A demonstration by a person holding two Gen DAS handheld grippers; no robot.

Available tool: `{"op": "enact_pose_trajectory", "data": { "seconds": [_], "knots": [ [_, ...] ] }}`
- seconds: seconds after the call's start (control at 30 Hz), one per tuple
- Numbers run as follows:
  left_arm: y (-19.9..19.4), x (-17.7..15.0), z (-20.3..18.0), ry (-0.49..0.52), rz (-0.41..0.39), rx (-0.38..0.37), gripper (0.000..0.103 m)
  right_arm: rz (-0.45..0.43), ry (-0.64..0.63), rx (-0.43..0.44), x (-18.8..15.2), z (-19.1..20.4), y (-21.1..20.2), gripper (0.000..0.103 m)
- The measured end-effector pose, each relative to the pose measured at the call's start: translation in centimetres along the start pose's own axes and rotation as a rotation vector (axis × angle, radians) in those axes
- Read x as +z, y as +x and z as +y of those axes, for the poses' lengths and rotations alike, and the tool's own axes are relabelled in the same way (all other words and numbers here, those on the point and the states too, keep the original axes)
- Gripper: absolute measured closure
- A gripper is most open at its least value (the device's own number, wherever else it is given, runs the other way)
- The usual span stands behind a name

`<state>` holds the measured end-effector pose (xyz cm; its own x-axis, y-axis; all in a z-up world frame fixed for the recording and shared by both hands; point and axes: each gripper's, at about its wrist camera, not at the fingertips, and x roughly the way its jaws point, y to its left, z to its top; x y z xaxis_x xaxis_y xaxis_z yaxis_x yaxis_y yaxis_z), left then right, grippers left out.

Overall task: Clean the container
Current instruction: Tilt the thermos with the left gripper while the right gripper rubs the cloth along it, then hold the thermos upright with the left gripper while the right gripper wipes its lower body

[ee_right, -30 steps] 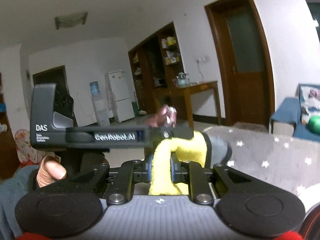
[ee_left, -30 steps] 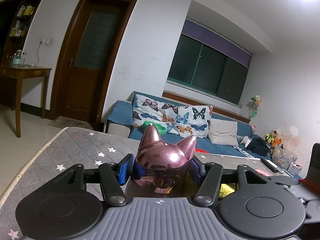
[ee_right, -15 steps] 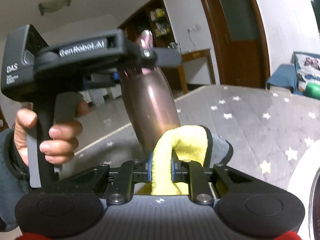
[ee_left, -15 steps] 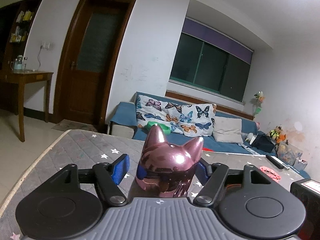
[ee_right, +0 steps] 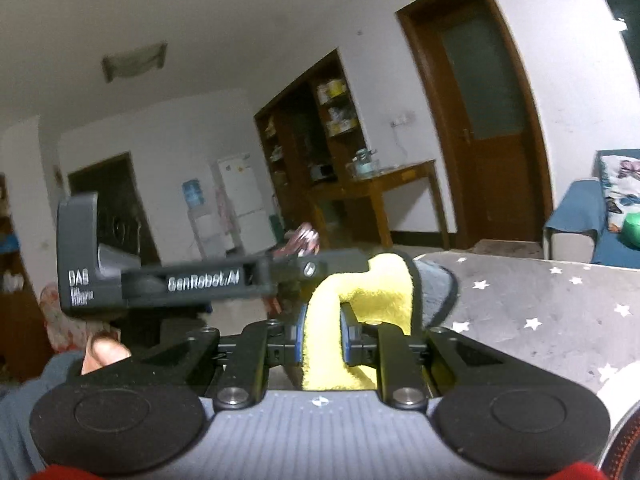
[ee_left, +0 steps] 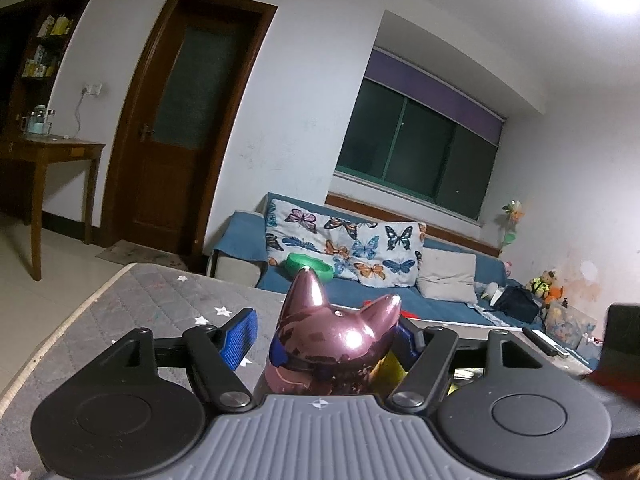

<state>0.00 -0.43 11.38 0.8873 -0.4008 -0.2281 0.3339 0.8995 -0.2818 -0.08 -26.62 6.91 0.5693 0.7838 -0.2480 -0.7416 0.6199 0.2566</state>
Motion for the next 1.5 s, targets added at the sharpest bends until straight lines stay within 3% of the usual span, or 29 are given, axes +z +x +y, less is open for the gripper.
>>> {"op": "enact_pose_trajectory", "data": {
  "seconds": [0.43,0.5,0.6,0.7,0.97,1.13,1.4,1.5],
  "knots": [
    [-0.1,-0.4,-0.1,0.021,0.010,-0.009,0.031,0.176,0.037,-0.044,-4.2,-0.8,2.9,0.087],
    [-0.1,-0.4,-0.1,0.024,0.012,-0.012,0.036,0.185,0.045,-0.052,-4.3,-0.9,2.8,0.087],
    [-0.2,-0.5,-0.1,0.034,0.015,-0.022,0.043,0.173,0.069,-0.050,-3.7,-1.2,2.3,0.087],
    [-0.3,-0.6,-0.3,0.058,0.016,-0.027,0.044,0.135,0.077,-0.015,-2.8,-1.0,1.1,0.087],
    [-0.4,-0.2,0.1,0.122,0.037,-0.078,0.045,0.031,-0.050,0.047,0.3,1.4,-0.5,0.087],
    [-0.2,0.1,0.1,0.177,0.060,-0.105,0.046,0.091,-0.062,0.037,-1.0,1.5,0.0,0.087],
    [-0.7,-0.5,-0.6,0.193,0.061,-0.046,0.045,0.226,-0.078,-0.023,-3.8,1.4,1.8,0.087],
    [-0.9,-0.6,-0.8,0.206,0.054,-0.019,0.050,0.270,-0.096,-0.053,-4.7,1.5,2.0,0.087]
  ]
}}
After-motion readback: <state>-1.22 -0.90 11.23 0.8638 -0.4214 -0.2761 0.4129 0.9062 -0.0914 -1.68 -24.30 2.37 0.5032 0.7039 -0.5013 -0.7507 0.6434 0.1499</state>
